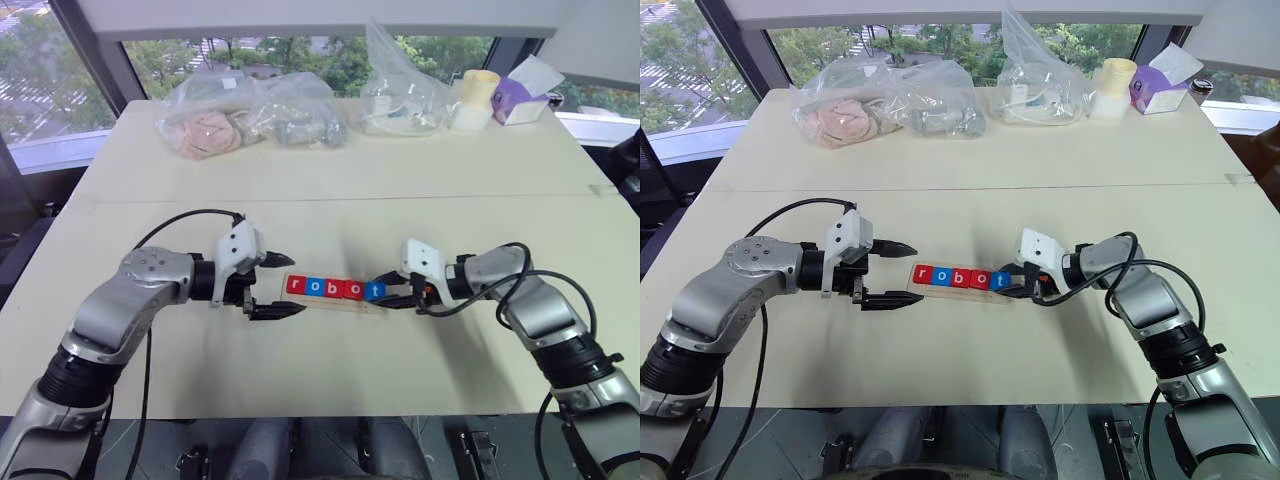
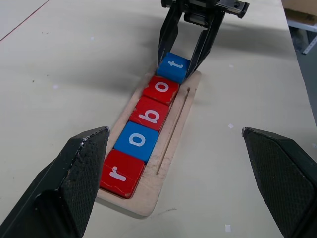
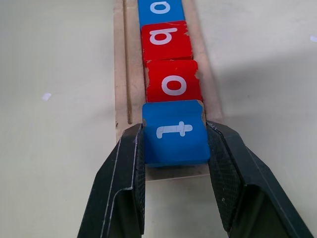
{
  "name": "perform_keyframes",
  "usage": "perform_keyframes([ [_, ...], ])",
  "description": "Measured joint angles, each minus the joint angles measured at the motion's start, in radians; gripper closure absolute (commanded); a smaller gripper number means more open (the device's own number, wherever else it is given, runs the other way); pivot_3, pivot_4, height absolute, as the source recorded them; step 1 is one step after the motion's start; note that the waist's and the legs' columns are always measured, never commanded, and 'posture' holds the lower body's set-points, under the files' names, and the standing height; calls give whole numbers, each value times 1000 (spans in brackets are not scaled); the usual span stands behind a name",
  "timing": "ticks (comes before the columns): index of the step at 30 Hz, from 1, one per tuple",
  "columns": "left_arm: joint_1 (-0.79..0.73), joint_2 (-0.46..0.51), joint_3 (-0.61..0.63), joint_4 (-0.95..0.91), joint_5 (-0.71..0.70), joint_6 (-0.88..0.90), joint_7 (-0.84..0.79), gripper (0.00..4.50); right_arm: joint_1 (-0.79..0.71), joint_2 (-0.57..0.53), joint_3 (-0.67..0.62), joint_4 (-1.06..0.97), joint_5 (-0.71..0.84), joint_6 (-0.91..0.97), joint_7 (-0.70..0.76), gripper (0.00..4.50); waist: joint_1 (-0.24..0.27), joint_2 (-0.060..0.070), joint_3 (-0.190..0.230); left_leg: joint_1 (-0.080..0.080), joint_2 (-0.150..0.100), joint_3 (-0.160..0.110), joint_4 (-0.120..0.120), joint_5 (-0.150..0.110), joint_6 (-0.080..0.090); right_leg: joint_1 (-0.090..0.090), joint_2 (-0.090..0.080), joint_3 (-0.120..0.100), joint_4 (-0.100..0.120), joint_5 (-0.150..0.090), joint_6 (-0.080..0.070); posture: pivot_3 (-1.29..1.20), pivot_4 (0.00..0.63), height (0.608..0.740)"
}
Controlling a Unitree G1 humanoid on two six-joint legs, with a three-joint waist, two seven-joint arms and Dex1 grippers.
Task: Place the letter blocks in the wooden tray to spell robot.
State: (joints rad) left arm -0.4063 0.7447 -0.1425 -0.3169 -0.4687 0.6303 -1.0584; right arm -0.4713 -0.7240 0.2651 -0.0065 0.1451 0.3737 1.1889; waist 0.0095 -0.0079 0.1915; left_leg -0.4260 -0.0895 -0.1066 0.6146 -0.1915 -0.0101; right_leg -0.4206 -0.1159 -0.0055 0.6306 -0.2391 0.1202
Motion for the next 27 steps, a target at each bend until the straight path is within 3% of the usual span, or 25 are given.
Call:
perform_keyframes([
  [2,0,0,0,0,0,0,1,0,0,0,1,11,-4,-7,-1,1409,0,0,0,0,0,0,0,0,0,0,0,0,0,0,0,0,150,740],
  [4,0,0,0,0,0,0,3,0,0,1,1,14,-9,-19,-8,255,0,0,0,0,0,0,0,0,0,0,0,0,0,0,0,0,150,740],
  [5,0,0,0,0,0,0,5,0,0,2,1,15,-14,-25,-14,93,0,0,0,0,0,0,0,0,0,0,0,0,0,0,0,0,150,740],
  [11,0,-1,0,0,0,0,15,0,-3,17,-44,14,14,-1,-49,93,0,0,0,0,0,0,0,0,0,0,0,0,0,0,0,0,150,740],
  [16,0,-2,0,-1,-1,2,18,0,16,-32,-111,-51,37,31,-63,93,3,0,0,0,0,0,0,0,0,0,0,0,0,0,0,0,150,740],
  [27,0,-6,0,2,-1,11,15,0,80,-61,-122,-36,-8,-17,-126,93,-2,0,0,0,0,0,0,0,0,0,0,0,0,0,0,0,150,740],
])
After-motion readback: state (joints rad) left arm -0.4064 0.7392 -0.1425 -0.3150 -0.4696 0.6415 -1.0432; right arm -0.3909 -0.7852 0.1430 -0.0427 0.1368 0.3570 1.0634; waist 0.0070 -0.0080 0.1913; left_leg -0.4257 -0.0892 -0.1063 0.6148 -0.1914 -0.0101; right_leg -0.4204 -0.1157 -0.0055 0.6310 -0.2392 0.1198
